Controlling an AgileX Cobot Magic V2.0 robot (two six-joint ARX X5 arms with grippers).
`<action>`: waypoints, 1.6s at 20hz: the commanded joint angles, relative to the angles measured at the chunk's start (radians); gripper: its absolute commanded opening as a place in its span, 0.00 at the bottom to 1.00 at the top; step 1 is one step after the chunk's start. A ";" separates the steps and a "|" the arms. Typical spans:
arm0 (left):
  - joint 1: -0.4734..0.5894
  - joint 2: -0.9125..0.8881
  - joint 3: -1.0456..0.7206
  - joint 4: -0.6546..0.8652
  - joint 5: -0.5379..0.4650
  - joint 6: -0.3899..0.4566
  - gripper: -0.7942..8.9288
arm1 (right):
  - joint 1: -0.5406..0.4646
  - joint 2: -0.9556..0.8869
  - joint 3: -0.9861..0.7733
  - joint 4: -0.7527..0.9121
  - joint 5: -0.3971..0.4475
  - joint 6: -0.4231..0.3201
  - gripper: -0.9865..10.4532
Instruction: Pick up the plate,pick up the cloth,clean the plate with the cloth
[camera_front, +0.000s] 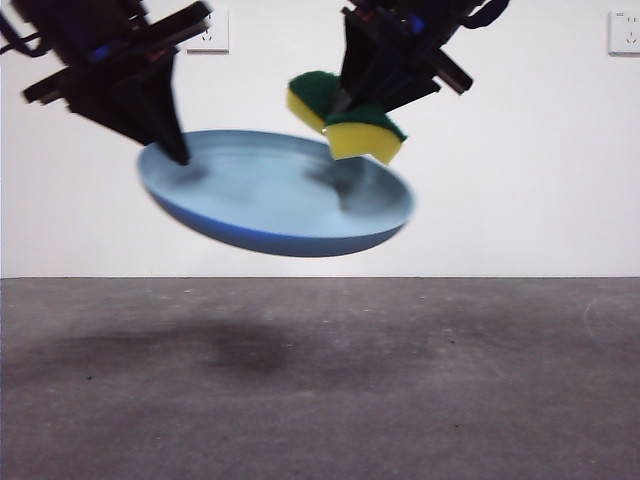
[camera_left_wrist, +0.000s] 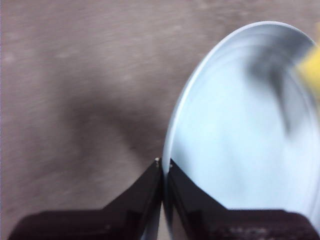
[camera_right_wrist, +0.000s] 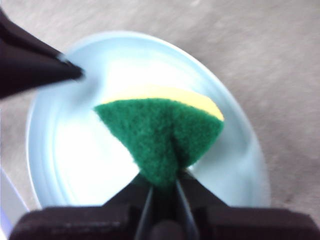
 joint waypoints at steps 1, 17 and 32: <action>-0.058 -0.002 -0.005 0.038 0.005 -0.046 0.07 | 0.026 0.032 -0.004 0.010 0.032 0.009 0.07; -0.062 -0.006 -0.005 0.100 0.135 -0.095 0.07 | 0.095 0.036 -0.004 -0.117 0.640 -0.004 0.07; -0.036 -0.009 -0.005 0.198 0.135 -0.122 0.07 | 0.101 0.041 -0.004 -0.257 0.185 -0.002 0.07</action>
